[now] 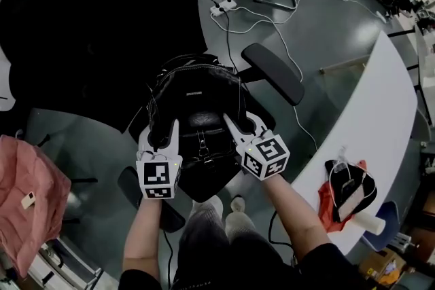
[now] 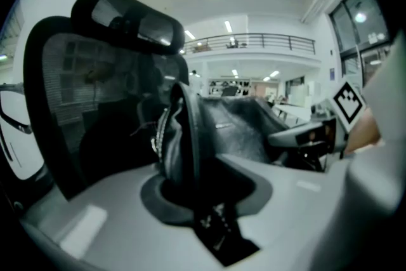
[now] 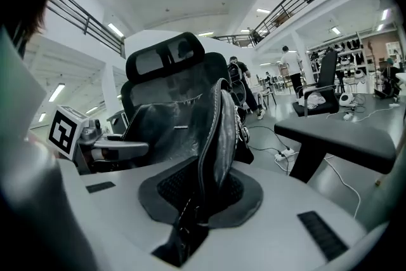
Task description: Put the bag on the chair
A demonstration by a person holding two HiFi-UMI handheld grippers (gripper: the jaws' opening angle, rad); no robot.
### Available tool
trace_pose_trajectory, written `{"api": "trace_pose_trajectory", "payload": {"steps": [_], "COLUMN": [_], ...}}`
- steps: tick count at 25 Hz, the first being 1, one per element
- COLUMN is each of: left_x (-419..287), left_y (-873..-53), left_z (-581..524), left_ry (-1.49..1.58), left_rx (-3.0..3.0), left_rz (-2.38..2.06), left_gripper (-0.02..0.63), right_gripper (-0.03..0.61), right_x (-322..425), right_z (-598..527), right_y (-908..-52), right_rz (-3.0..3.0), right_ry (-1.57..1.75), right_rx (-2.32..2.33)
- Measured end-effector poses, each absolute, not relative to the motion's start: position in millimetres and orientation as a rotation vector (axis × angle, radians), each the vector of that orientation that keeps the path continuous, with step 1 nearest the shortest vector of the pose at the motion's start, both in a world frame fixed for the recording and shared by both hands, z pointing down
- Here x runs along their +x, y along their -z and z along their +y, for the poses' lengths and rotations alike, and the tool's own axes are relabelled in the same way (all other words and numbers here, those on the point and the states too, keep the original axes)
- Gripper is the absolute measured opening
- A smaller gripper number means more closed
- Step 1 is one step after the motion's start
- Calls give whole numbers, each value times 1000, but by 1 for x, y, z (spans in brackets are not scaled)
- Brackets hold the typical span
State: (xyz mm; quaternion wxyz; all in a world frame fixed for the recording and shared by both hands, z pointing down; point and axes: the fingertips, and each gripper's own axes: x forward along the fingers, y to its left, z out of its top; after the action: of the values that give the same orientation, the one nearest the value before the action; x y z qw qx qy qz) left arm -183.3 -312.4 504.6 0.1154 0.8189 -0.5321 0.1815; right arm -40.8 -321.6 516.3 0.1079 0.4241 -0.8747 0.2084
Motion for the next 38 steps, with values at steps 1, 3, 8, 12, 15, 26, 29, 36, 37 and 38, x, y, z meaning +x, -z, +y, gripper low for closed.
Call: {"api": "trace_pose_trajectory", "payload": {"steps": [1,3,8,12,15,26,29,36,37,38], "left_x": [-186,-190,-202,-212,-217,-224,-225,-228,-227,-226], "left_y": [-510,-521,-545,-561,-574,-616,-623,-646,-651,-654], "left_z": [-314,-317,-326,-331,-331,-325,-326,-322,-321,-320], "left_ry": [-537,-545,-548,-562,-575,-637,-652,-669,-669,-673], "left_rx": [2391,2380,2358,2332,2311,2212,2186,2084,2061,2050], "left_rz": [-1563,-1573,-1590,-1603,-1596,-1565,-1560,-1509,-1491,-1480], "left_gripper": [106,106,106,107,109,133,141,160,161,164], "right_gripper": [44,44,48,54,57,77,84,100,105,112], "right_x": [-43,-48,-60,-71,-75,-78,-77,-76,-75,-73], "right_z": [-324,-328,-340,-348,-349,-343,-344,-340,-337,-335], "right_y": [-522,-534,-559,-576,-590,-634,-642,-660,-665,-669], "right_rz": [-2573,-2571,-2566,-2554,-2539,-2473,-2462,-2390,-2370,-2353], "right_ry": [-618,-629,-644,-656,-674,-768,-780,-846,-863,-874], "right_rx": [1240,1224,1191,1175,1164,1156,1155,1126,1129,1139]}}
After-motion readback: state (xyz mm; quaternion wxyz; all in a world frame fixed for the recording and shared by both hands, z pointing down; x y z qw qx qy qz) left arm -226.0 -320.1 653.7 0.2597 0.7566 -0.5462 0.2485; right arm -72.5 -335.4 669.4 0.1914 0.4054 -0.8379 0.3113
